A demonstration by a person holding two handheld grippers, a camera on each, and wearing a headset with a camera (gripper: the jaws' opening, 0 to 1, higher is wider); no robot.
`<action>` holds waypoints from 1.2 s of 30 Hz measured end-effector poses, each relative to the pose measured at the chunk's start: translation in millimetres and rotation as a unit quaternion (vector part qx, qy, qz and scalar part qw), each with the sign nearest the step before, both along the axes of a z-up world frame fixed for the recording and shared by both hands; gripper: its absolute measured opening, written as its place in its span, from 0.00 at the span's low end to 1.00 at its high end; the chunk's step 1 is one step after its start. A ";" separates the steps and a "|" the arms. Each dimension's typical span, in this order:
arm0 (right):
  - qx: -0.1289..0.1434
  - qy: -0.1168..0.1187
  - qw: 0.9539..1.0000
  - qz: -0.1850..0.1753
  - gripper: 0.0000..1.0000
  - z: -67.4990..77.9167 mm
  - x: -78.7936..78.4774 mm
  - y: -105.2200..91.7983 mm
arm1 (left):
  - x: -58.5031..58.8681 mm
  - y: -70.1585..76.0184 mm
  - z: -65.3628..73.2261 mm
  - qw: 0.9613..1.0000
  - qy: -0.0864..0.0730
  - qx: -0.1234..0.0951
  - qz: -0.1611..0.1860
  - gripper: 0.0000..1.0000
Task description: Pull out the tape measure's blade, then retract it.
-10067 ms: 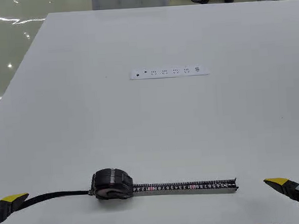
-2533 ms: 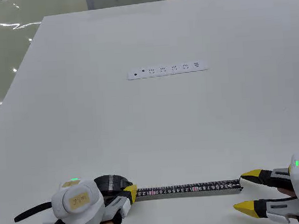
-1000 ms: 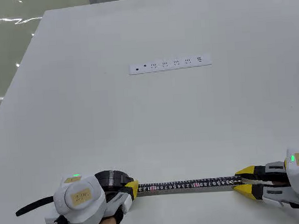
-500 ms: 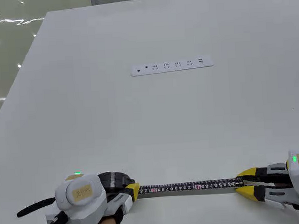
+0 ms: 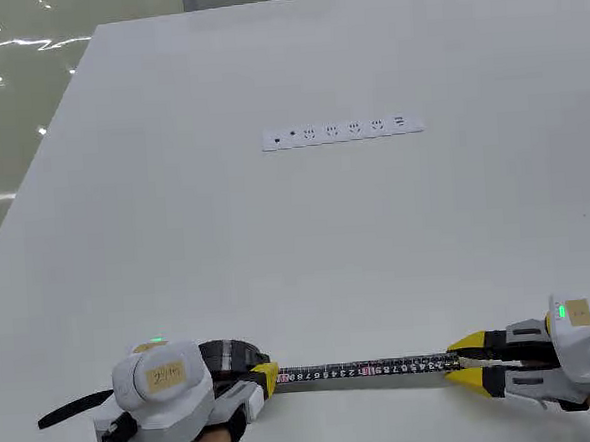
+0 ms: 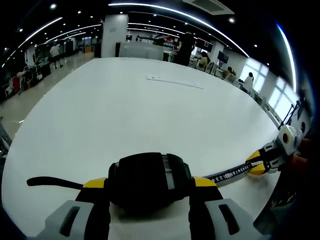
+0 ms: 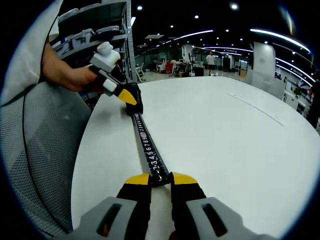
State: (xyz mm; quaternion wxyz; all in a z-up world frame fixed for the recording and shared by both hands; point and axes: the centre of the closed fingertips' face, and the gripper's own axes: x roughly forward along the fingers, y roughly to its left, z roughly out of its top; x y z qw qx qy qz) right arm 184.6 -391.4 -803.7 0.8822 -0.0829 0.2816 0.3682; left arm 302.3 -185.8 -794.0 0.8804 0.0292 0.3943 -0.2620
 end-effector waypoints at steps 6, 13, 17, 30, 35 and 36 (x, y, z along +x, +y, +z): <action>0.009 -0.001 1.000 0.007 0.13 1.4 5.4 10.3 | -0.2 0.3 -0.3 1.000 0.005 -0.004 0.000 0.60; 0.019 -0.001 1.000 0.016 0.13 4.6 12.3 20.2 | 0.0 0.4 -0.2 1.000 0.008 -0.009 0.002 0.60; 0.020 -0.003 1.000 0.021 0.13 5.9 17.2 24.5 | 0.5 0.9 -0.1 1.000 0.011 -0.016 0.004 0.60; 0.039 -0.007 0.999 0.032 0.13 11.0 28.3 43.8 | 0.7 1.6 1.2 0.999 0.019 -0.029 0.010 0.60; 0.048 -0.007 0.998 0.036 0.13 12.2 34.0 54.9 | 0.9 1.8 1.6 0.999 0.020 -0.034 0.011 0.60; 0.050 -0.008 0.998 0.036 0.13 12.6 35.2 56.3 | 1.3 1.9 1.7 0.999 0.021 -0.036 0.012 0.60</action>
